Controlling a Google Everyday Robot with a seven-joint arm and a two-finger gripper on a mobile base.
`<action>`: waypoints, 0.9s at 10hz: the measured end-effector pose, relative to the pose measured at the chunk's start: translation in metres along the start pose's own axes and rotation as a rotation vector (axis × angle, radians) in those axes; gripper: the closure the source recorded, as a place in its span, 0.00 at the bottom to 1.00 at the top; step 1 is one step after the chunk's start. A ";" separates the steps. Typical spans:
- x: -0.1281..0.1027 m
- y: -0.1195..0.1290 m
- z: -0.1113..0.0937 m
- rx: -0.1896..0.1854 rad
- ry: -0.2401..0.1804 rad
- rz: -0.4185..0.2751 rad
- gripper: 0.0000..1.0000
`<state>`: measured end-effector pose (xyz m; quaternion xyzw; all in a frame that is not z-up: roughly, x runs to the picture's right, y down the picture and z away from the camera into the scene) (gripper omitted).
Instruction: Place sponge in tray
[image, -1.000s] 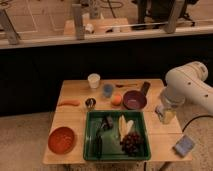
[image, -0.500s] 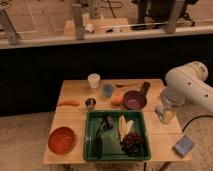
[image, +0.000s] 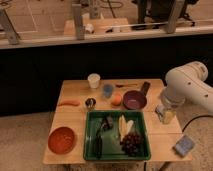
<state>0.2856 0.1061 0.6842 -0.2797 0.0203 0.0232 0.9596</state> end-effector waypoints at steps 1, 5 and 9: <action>0.000 0.000 0.000 0.000 0.000 0.000 0.20; 0.000 0.000 0.000 0.000 0.000 0.000 0.20; 0.003 0.007 -0.003 0.010 -0.013 -0.032 0.20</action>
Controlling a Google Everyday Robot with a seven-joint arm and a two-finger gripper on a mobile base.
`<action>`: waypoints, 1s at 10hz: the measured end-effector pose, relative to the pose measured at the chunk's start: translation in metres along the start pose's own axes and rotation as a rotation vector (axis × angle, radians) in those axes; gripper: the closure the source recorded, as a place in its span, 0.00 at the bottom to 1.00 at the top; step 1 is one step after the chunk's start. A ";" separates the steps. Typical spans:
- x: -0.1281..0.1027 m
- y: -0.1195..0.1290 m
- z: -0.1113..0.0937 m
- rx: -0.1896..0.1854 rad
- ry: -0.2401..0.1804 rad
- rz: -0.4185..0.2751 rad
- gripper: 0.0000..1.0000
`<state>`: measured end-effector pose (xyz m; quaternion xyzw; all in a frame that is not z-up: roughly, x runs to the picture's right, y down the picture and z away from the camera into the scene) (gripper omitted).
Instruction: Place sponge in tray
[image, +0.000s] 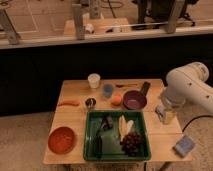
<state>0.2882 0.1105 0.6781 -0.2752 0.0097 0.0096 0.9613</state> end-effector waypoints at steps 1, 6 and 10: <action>0.003 0.013 -0.004 0.010 -0.005 -0.046 0.20; 0.017 0.110 -0.019 0.062 -0.095 -0.344 0.20; 0.025 0.155 -0.018 0.041 -0.131 -0.582 0.20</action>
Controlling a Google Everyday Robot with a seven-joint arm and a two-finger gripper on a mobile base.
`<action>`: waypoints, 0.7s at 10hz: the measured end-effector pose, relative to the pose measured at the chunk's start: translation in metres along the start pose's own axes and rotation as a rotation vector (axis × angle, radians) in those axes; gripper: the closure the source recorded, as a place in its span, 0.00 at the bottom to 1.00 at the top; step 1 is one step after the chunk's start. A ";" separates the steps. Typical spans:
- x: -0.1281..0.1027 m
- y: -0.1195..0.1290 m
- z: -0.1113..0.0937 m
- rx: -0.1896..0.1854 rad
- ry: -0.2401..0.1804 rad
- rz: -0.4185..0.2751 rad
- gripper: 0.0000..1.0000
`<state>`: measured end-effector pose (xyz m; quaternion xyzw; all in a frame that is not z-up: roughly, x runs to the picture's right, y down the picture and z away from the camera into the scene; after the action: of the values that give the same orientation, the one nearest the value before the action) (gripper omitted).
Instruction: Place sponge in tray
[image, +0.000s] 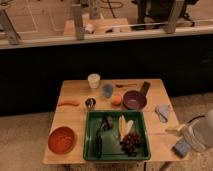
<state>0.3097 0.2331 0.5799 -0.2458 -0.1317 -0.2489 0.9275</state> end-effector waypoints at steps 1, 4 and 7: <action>-0.003 0.004 0.000 -0.001 -0.006 -0.029 0.20; -0.002 0.003 0.015 -0.030 -0.013 -0.042 0.20; 0.004 0.002 0.025 -0.051 -0.008 -0.063 0.20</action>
<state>0.3112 0.2456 0.6023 -0.2660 -0.1367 -0.2805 0.9121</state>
